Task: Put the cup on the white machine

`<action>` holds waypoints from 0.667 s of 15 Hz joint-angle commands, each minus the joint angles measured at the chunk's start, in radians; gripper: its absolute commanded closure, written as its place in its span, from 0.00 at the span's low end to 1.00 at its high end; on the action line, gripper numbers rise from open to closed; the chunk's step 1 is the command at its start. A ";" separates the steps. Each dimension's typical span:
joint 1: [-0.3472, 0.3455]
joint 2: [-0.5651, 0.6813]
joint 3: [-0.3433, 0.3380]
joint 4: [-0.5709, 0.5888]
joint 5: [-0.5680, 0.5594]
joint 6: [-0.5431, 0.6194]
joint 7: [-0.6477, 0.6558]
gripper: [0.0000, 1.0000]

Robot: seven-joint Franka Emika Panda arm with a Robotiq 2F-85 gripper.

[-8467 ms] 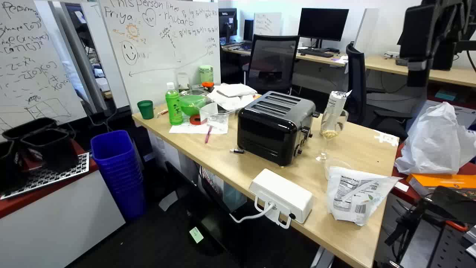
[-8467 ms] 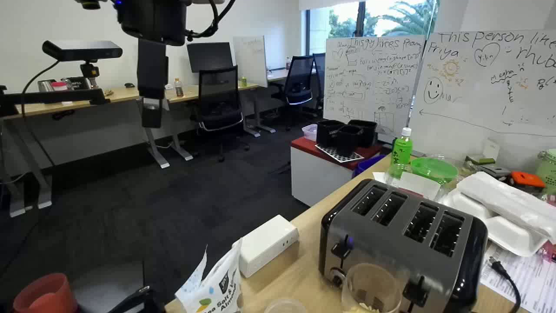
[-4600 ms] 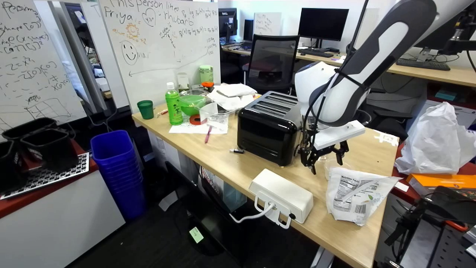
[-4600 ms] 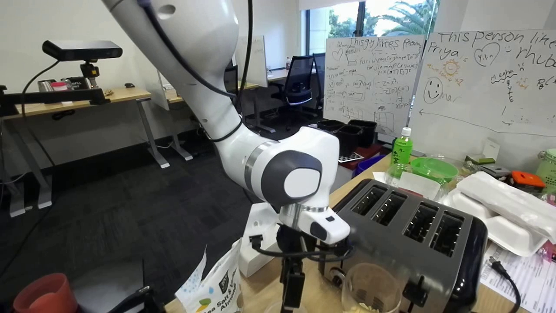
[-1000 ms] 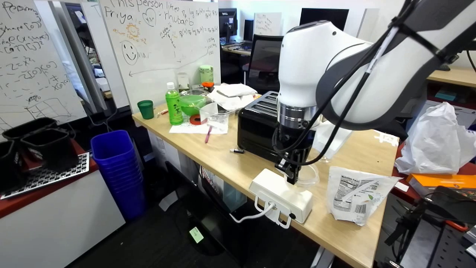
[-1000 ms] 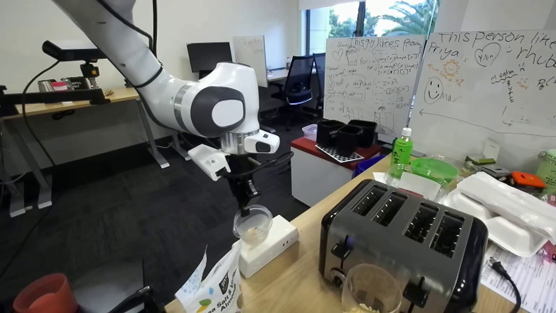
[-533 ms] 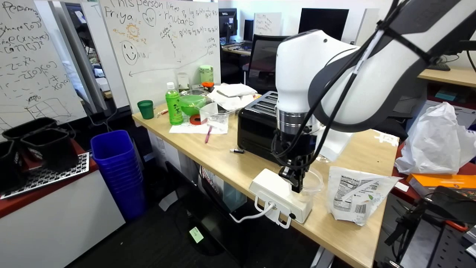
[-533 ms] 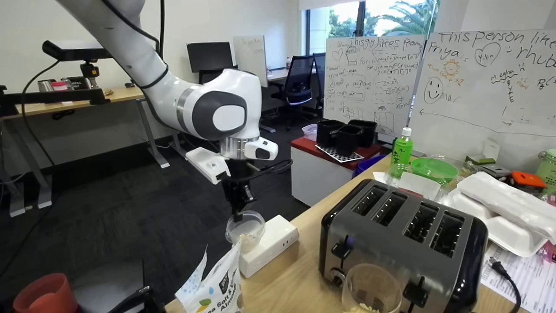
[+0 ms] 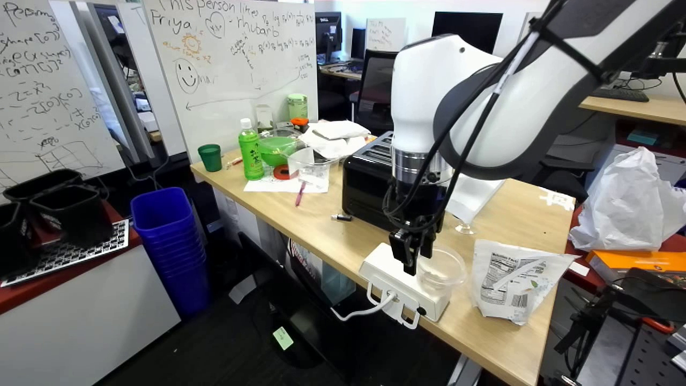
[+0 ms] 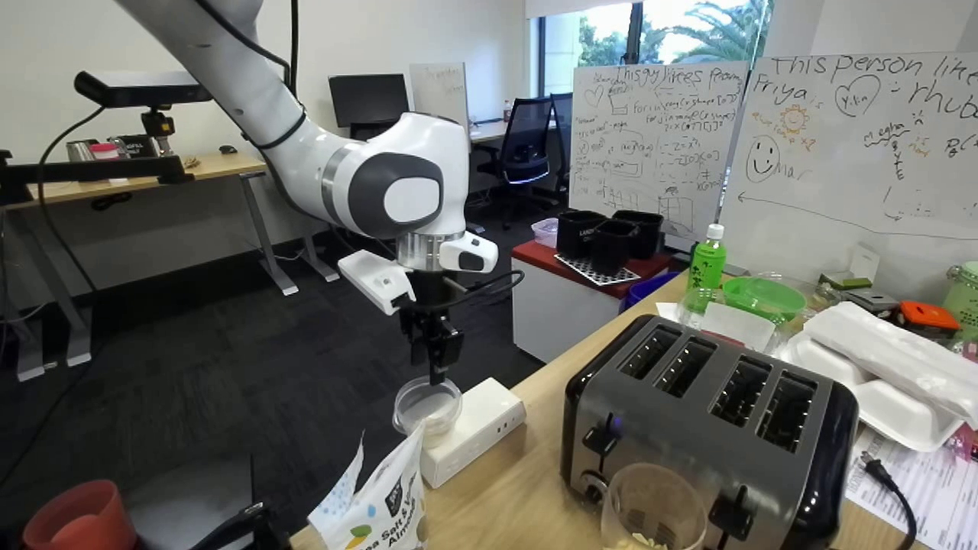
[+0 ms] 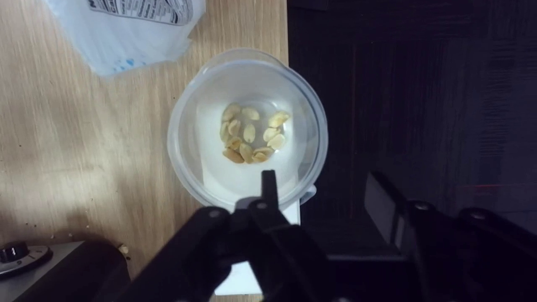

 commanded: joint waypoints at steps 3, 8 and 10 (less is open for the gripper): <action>-0.029 -0.038 0.009 0.019 0.090 -0.027 -0.044 0.01; -0.046 -0.147 -0.002 -0.009 0.135 -0.077 -0.037 0.00; -0.033 -0.119 -0.006 0.015 0.097 -0.052 -0.012 0.00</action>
